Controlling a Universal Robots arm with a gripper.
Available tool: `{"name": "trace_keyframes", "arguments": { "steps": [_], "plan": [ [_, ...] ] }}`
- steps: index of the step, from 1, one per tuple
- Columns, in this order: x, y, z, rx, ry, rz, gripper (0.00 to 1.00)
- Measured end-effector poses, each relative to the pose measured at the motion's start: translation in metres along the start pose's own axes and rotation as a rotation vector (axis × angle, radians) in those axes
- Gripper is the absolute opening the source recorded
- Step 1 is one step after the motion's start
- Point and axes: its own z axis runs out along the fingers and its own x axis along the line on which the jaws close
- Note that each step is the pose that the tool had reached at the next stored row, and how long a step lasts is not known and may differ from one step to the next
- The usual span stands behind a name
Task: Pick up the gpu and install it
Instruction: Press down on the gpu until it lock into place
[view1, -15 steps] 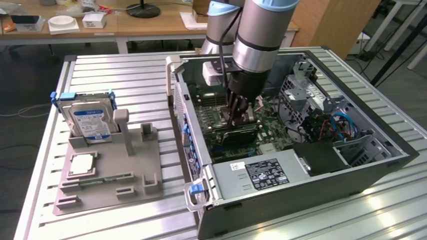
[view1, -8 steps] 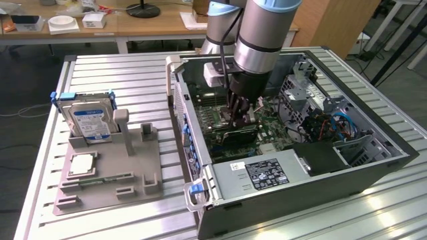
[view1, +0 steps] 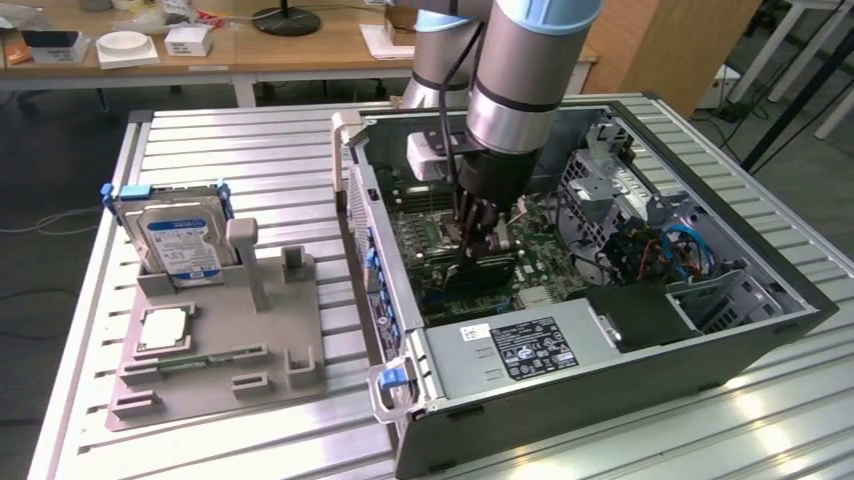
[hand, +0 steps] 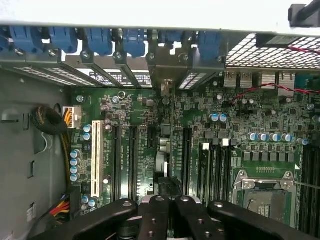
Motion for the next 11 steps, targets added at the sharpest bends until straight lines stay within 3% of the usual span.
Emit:
{"name": "trace_keyframes", "arguments": {
  "steps": [11],
  "plan": [
    [-0.0002,0.0,0.0036,0.0008,-0.0003,0.0,0.11]
  ]
}}
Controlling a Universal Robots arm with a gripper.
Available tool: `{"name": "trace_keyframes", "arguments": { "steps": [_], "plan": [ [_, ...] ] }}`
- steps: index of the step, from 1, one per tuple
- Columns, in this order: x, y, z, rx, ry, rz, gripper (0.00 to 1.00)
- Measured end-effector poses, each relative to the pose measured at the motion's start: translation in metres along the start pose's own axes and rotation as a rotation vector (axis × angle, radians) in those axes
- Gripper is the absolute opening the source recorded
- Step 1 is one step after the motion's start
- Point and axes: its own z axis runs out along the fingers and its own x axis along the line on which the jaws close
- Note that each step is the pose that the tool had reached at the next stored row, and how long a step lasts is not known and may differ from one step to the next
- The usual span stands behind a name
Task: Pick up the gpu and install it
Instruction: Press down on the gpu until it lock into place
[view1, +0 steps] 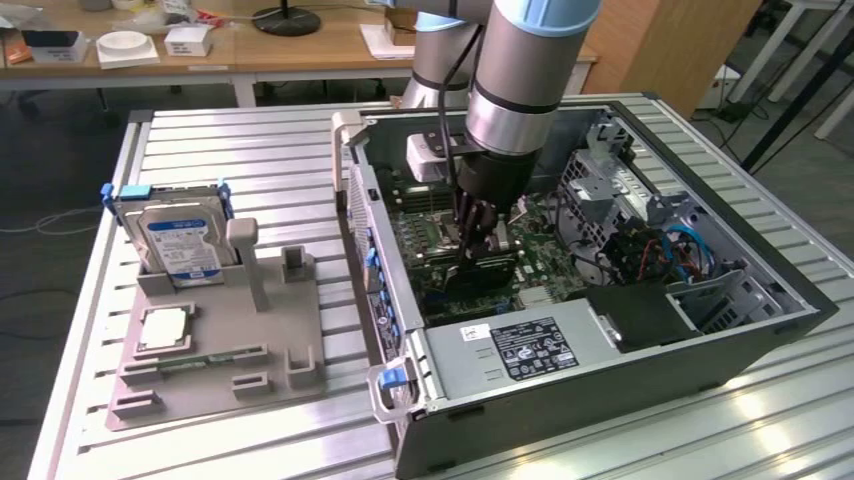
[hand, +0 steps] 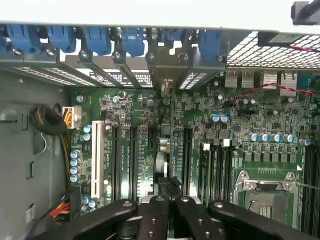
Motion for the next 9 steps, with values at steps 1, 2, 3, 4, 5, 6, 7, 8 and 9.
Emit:
{"name": "trace_keyframes", "arguments": {
  "steps": [1,2,3,4,5,6,7,8,9],
  "plan": [
    [0.0,0.0,0.0001,0.0,-0.0001,0.0,0.11],
    [0.0,0.0,0.0001,0.0,0.0,0.0,0.11],
    [0.0,0.0,0.0001,0.0,0.0,0.0,0.11],
    [0.0,0.0,-0.0007,-0.0003,0.0004,0.0,0.11],
    [0.0,0.0,-0.0015,0.0003,-0.0009,0.0,0.11],
    [0.0,-0.0002,-0.003,0.0021,-0.0026,0.0,0.11],
    [0.0,-0.0001,-0.0062,0.0024,-0.0026,0.0,0.11],
    [0.0,0.0002,-0.011,0.0008,-0.0002,0.001,0.11],
    [0.0,0.0004,-0.016,0.0002,0.0009,0.001,0.11]
  ]
}}
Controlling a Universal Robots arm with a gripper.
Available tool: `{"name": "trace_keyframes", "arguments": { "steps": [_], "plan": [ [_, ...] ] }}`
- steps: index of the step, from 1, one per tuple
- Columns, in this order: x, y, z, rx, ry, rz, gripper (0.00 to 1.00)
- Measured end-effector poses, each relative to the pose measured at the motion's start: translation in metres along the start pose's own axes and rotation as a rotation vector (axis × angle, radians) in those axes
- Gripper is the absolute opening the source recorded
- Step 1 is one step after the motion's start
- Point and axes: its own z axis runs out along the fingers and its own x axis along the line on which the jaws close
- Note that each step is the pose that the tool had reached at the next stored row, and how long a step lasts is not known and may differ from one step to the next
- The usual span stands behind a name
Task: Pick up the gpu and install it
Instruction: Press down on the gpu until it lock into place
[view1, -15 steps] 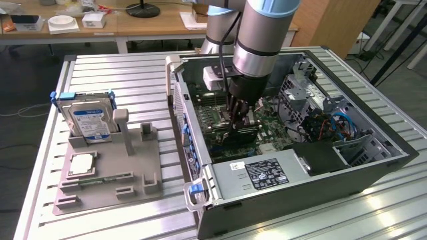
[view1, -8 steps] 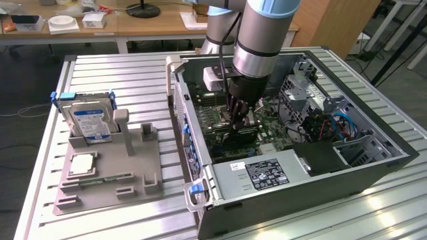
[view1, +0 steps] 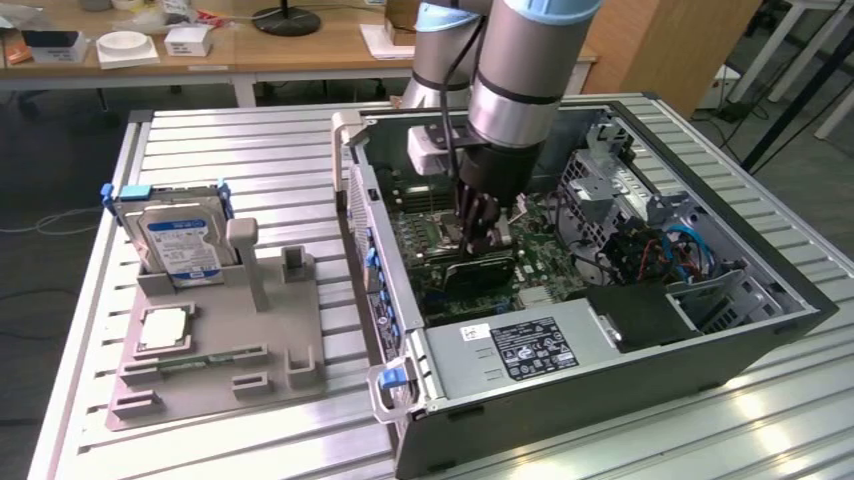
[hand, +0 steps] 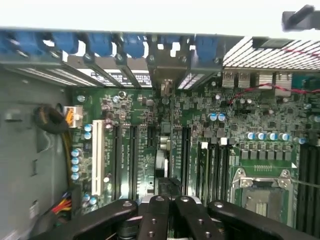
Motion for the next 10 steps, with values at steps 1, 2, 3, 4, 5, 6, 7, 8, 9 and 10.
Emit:
{"name": "trace_keyframes", "arguments": {
  "steps": [1,2,3,4,5,6,7,8,9,10],
  "plan": [
    [0.0,0.0001,-0.0042,0.0003,-0.0001,0.0,0.11],
    [0.0,0.0003,-0.0085,0.0001,0.0007,0.001,0.11],
    [0.0,0.0004,-0.0126,0.0,0.0012,0.001,0.11],
    [0.0,0.0005,-0.0165,0.0,0.0014,0.002,0.11],
    [0.0,0.0006,-0.0201,0.0,0.0019,0.002,0.11],
    [0.0,0.0007,-0.0239,0.0,0.0024,0.003,0.11],
    [0.0,0.0009,-0.0276,0.0001,0.0034,0.003,0.11],
    [0.0,0.001,-0.0317,-0.0001,0.0052,0.003,0.11],
    [0.0,0.0011,-0.0346,0.0,0.0069,0.003,0.11],
    [0.0,0.001,-0.0351,0.0,0.0085,0.003,0.11]
  ]
}}
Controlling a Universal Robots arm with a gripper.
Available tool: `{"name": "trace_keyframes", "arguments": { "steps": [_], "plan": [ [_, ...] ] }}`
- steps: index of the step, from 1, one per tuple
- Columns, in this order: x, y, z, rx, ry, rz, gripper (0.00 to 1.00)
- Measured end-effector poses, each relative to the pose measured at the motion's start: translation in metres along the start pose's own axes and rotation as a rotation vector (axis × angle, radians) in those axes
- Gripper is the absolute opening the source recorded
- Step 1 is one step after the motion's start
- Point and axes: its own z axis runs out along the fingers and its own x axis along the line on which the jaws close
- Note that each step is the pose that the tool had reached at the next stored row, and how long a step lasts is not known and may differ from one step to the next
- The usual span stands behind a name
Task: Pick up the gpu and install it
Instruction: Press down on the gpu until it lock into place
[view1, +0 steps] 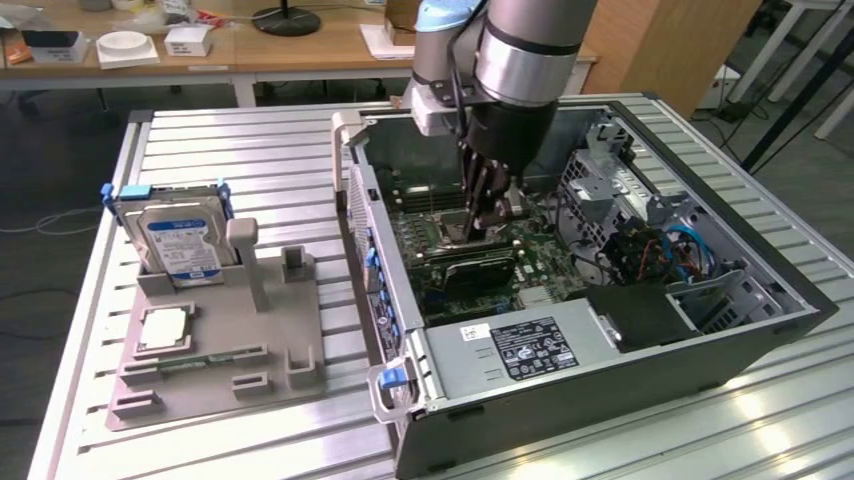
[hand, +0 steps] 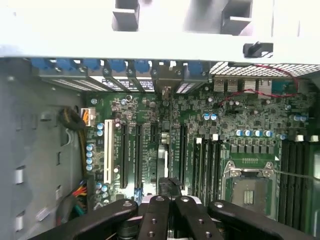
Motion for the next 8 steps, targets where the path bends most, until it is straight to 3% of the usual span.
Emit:
{"name": "trace_keyframes", "arguments": {
  "steps": [8],
  "plan": [
    [0.0001,0.0,-0.0002,-0.0001,0.0006,0.0,0.11]
  ]
}}
